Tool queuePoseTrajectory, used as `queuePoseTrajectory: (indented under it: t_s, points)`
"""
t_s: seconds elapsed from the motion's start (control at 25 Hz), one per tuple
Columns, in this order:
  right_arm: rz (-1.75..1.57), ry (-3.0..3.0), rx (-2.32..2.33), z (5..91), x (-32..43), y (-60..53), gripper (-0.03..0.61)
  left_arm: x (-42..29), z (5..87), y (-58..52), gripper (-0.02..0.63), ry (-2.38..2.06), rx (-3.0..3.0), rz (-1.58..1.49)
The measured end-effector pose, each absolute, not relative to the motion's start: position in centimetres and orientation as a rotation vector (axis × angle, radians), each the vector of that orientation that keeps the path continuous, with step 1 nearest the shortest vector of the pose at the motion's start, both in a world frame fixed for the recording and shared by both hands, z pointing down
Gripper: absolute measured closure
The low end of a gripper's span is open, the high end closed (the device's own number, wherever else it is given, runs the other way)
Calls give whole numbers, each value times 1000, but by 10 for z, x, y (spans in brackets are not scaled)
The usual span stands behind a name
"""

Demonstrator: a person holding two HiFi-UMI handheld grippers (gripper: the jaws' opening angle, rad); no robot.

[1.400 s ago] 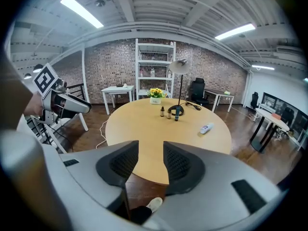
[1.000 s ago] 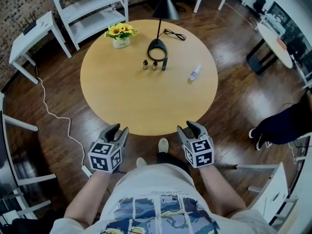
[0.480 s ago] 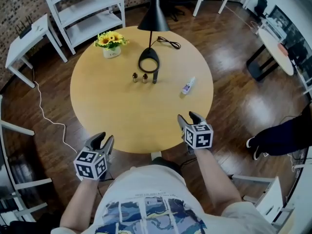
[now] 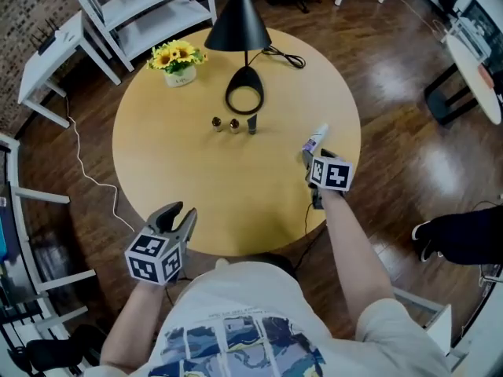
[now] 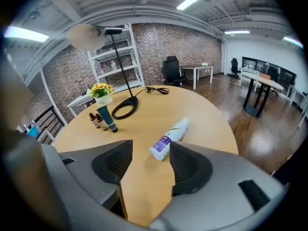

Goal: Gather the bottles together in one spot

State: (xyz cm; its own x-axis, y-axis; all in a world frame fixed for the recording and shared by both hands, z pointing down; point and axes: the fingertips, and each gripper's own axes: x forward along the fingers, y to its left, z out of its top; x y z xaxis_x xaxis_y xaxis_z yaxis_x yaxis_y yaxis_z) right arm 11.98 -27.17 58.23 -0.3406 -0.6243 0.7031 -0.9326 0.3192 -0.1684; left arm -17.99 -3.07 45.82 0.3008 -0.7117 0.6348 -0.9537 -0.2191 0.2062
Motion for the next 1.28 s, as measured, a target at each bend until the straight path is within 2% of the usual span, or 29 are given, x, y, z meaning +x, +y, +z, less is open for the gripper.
queuePoseTrajectory:
  t_s: [0.24, 0.28, 0.32, 0.48, 0.52, 0.6, 0.68, 0.96, 1.28]
  points:
    - [903, -1939, 1389, 641, 135, -327, 307, -164, 464, -44, 494, -1477, 1958, 577]
    - [925, -1935, 1383, 647, 133, -333, 268, -164, 465, -45, 494, -1479, 1948, 580]
    - [942, -1933, 1376, 650, 130, -337, 259, -163, 467, -45, 494, -1480, 1938, 581]
    - [876, -1882, 1310, 665, 120, -336, 264, -160, 472, -41, 494, -1477, 1915, 587]
    - [840, -1853, 1301, 668, 122, -334, 281, -161, 473, -41, 494, -1480, 1914, 588]
    - [774, -1815, 1299, 671, 127, -333, 374, -164, 474, -42, 494, -1485, 1913, 587]
    - [756, -1832, 1289, 670, 127, -332, 377, -166, 476, -42, 494, -1482, 1914, 590]
    - [808, -2052, 1216, 628, 108, -290, 380, -152, 468, -58, 494, -1387, 2067, 678]
    - [907, -2375, 1044, 526, 55, -168, 379, -101, 448, -86, 494, -1074, 2318, 699]
